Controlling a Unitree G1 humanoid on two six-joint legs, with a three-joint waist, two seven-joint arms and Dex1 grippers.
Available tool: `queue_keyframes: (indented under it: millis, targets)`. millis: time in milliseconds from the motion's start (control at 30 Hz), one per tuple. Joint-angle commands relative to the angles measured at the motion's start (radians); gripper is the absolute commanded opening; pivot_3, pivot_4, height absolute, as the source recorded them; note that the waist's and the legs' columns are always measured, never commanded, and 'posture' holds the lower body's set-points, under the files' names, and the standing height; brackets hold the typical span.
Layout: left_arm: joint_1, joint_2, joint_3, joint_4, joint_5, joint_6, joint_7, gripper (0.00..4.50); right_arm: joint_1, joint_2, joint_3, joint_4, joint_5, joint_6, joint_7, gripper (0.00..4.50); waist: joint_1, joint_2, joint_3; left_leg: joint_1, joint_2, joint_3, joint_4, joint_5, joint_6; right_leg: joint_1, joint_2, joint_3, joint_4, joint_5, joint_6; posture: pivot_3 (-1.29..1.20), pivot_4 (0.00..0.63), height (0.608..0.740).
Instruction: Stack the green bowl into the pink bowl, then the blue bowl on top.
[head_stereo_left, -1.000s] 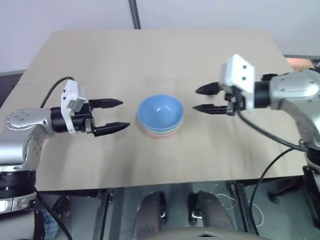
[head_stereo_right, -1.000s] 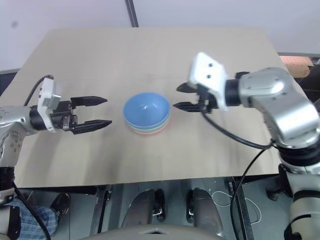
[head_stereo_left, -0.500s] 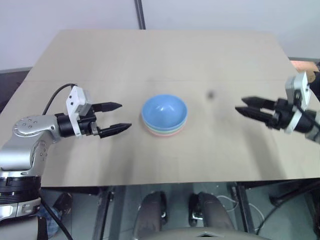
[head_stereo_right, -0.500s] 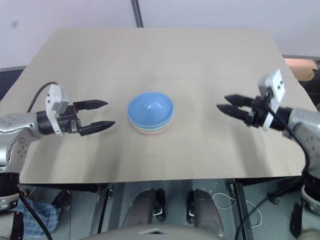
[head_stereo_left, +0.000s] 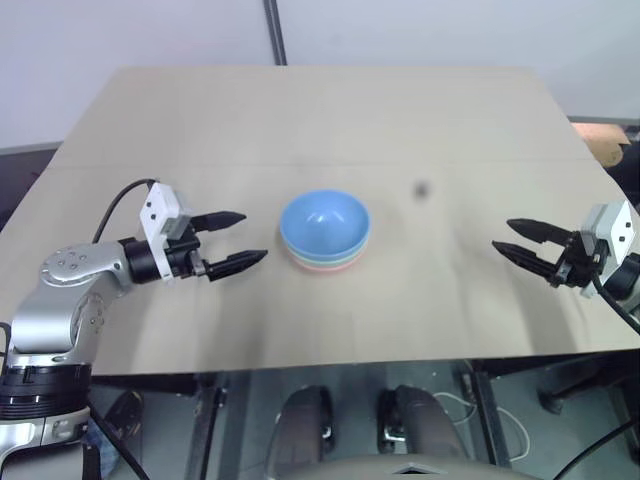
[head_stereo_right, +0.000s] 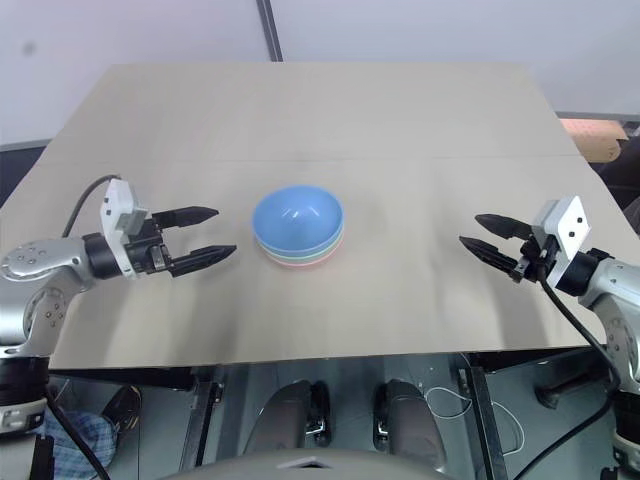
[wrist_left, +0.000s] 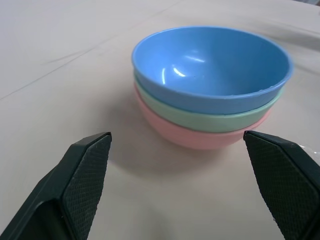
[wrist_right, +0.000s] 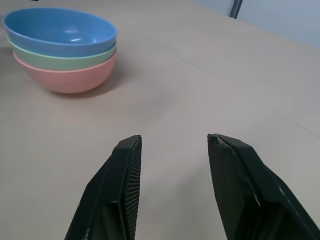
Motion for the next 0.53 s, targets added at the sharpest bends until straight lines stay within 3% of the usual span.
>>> queue_keyframes:
  millis: [33, 533]
  targets:
    - [0.007, 0.01, 0.049, -0.054, -0.015, -0.011, 0.011, 4.5, -0.009, -0.007, -0.01, 0.005, 0.029, -0.059, 0.026, 2.32, 0.0, 0.0, 0.0, 0.0, 0.0, 0.0, 0.0, 0.0, 0.0, 0.0, 0.0, 0.0, 0.0, 0.0, 0.0, 0.0, 0.15, 0.74]
    - [0.032, 0.028, 0.06, -0.054, 0.005, -0.031, 0.001, 4.5, 0.004, -0.028, 0.002, 0.044, 0.074, -0.167, 0.13, 2.32, 0.001, 0.0, 0.0, 0.0, 0.0, 0.0, 0.0, 0.0, 0.0, 0.0, -0.001, 0.0, 0.0, 0.0, 0.0, 0.0, 0.15, 0.74]
